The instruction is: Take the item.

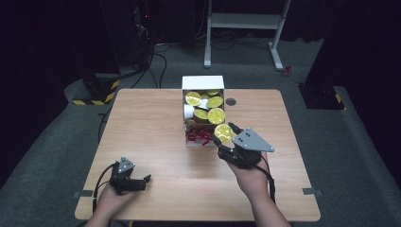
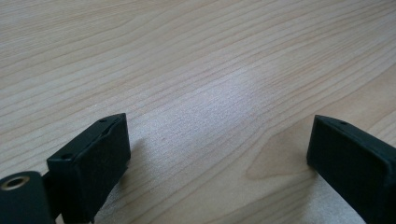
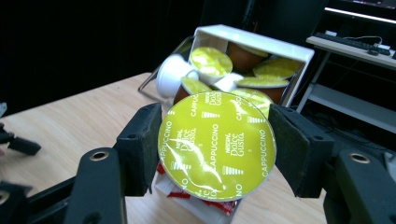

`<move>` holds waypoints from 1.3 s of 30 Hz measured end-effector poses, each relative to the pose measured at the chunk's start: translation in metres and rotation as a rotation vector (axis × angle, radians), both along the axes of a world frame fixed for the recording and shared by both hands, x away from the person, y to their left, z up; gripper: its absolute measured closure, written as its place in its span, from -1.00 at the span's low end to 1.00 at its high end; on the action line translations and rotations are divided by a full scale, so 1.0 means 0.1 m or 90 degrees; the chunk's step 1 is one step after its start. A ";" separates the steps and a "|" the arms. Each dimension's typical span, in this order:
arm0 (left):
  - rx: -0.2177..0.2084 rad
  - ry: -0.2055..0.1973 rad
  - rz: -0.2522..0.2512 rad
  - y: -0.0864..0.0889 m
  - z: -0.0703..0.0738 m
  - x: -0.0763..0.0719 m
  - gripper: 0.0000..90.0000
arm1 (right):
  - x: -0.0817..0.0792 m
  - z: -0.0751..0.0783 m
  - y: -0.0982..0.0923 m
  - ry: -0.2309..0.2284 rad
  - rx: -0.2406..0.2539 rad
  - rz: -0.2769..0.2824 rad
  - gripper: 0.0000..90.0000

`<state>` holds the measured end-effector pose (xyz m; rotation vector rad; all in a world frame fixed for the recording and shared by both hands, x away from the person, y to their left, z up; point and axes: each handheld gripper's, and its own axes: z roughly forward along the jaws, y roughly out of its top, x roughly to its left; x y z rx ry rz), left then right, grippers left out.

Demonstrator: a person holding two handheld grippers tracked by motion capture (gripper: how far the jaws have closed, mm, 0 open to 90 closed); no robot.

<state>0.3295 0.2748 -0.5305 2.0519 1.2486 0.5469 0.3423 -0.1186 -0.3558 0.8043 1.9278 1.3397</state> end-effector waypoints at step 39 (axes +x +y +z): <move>0.001 0.009 0.003 -0.02 -0.01 0.03 -0.99 | 0.48 -0.53 -0.65 0.081 -0.015 -0.068 -0.16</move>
